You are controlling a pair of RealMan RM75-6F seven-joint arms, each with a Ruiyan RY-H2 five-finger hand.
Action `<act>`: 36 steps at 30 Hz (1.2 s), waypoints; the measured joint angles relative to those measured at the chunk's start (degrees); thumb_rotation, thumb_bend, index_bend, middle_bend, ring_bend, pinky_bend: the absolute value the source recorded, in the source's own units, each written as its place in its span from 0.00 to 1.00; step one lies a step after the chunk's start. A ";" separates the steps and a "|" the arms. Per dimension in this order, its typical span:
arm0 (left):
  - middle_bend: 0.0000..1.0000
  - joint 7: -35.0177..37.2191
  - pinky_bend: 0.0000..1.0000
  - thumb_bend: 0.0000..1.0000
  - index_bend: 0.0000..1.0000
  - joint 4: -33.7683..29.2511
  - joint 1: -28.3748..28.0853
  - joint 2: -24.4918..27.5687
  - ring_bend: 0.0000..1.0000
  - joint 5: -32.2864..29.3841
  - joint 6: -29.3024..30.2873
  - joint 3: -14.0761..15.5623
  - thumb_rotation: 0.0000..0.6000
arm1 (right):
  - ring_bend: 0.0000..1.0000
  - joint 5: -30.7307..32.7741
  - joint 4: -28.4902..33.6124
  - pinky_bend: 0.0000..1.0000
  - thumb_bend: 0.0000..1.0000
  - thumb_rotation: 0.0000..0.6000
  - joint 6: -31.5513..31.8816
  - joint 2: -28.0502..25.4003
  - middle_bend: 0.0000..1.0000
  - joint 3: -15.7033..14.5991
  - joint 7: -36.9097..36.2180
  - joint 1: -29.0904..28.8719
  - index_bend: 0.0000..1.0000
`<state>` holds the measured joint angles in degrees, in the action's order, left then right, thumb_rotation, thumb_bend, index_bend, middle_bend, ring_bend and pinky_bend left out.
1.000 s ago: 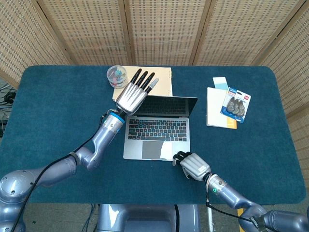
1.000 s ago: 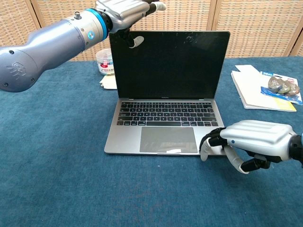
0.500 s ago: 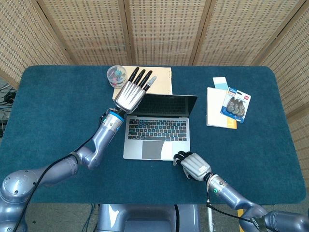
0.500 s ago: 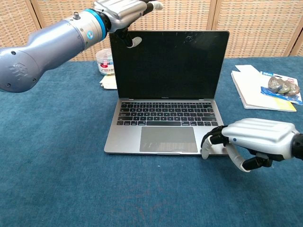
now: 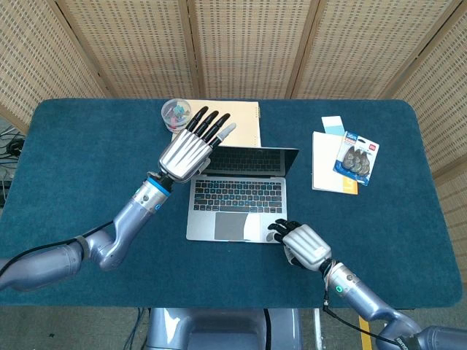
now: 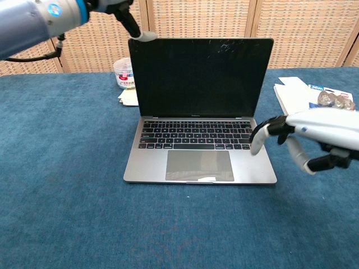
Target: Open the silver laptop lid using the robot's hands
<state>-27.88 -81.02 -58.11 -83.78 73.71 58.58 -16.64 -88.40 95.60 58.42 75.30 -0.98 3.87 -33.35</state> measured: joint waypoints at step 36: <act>0.00 18.41 0.00 0.00 0.00 -21.53 49.35 18.10 0.00 16.67 39.07 23.27 1.00 | 0.00 -2.33 -7.26 0.00 0.00 1.00 43.62 -7.43 0.00 0.38 -11.31 31.95 0.00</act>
<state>-9.47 -102.56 -8.76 -65.68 90.38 97.65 6.63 -90.73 88.33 102.04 67.87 -0.61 -7.44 -1.40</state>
